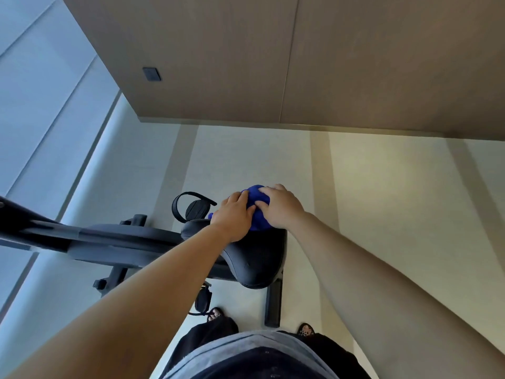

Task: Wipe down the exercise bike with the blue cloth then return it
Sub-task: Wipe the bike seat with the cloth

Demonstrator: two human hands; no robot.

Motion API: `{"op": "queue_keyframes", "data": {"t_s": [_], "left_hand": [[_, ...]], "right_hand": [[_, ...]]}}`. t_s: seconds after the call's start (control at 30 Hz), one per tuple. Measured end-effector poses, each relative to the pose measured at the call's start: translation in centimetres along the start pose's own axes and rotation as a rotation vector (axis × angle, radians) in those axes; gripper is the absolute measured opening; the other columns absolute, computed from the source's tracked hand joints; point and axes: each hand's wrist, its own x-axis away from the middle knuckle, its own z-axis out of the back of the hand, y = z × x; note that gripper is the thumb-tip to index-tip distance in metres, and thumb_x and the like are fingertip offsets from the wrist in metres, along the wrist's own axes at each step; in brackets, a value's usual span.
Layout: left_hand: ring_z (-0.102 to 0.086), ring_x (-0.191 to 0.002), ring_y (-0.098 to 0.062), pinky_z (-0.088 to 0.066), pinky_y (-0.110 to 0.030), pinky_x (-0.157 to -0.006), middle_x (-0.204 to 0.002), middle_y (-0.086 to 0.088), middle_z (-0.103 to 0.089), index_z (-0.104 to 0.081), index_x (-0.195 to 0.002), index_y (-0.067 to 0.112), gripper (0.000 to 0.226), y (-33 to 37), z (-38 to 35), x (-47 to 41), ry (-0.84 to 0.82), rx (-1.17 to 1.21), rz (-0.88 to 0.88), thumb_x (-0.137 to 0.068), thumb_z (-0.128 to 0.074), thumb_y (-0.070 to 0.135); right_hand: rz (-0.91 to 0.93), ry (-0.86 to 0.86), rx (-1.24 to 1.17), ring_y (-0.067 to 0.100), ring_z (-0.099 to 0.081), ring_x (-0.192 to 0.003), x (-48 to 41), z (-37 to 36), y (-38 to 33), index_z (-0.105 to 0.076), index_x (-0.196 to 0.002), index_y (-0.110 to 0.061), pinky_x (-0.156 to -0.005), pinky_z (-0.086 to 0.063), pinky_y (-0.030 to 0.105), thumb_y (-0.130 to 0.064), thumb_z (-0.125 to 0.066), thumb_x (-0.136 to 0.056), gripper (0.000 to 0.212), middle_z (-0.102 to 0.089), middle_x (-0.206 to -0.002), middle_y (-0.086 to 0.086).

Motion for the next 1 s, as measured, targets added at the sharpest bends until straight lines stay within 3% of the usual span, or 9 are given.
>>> {"op": "queue_keyframes", "data": {"t_s": [0.17,0.3,0.67,0.87,1.0], "left_hand": [[-0.04,-0.123,-0.036,-0.036,-0.046,-0.101,-0.143,-0.011,-0.035,-0.03,-0.139,0.011,0.047,0.8,0.2,1.4,0.051,0.012,-0.017,-0.096,-0.038,0.028],[-0.046,-0.116,-0.034,-0.04,-0.04,-0.092,-0.142,-0.007,-0.037,-0.034,-0.137,0.013,0.049,1.7,-0.7,3.3,0.114,-0.029,0.0,-0.092,-0.044,0.026],[-0.04,-0.127,-0.025,-0.037,-0.043,-0.103,-0.142,-0.003,-0.042,-0.04,-0.134,0.016,0.051,5.5,-4.2,6.7,0.254,0.006,0.066,-0.084,-0.049,0.021],[-0.013,-0.143,-0.024,-0.015,-0.048,-0.113,-0.156,-0.001,-0.014,-0.016,-0.147,0.021,0.055,6.1,-6.6,7.8,0.232,-0.081,0.11,-0.095,-0.033,0.029],[-0.007,-0.144,-0.024,-0.01,-0.047,-0.115,-0.158,0.001,-0.005,-0.005,-0.148,0.024,0.055,5.8,-6.7,7.7,0.182,-0.092,0.118,-0.098,-0.026,0.033]], "right_hand": [[0.047,-0.01,-0.014,0.027,-0.049,-0.114,1.3,1.0,0.5,-0.046,-0.133,-0.019,-0.095,-0.04,0.034,-0.037,-0.053,-0.091,0.045,-0.039,-0.131,0.006],[0.108,-0.007,-0.022,0.025,-0.046,-0.114,3.1,0.9,1.5,-0.047,-0.131,-0.02,-0.096,-0.041,0.036,-0.034,-0.055,-0.091,0.044,-0.037,-0.131,0.004],[0.204,-0.016,0.054,0.024,-0.041,-0.116,7.5,1.1,5.0,-0.045,-0.131,-0.022,-0.09,-0.046,0.04,-0.03,-0.052,-0.093,0.04,-0.032,-0.135,0.004],[0.181,0.048,0.063,0.026,-0.028,-0.126,9.5,0.8,5.3,-0.041,-0.134,-0.023,-0.095,-0.044,0.042,-0.029,-0.049,-0.093,0.042,-0.015,-0.149,0.002],[0.177,0.058,0.04,0.028,-0.026,-0.133,10.1,-1.0,4.6,-0.022,-0.146,-0.019,-0.102,-0.039,0.041,-0.022,-0.046,-0.096,0.055,-0.007,-0.155,0.003]]}}
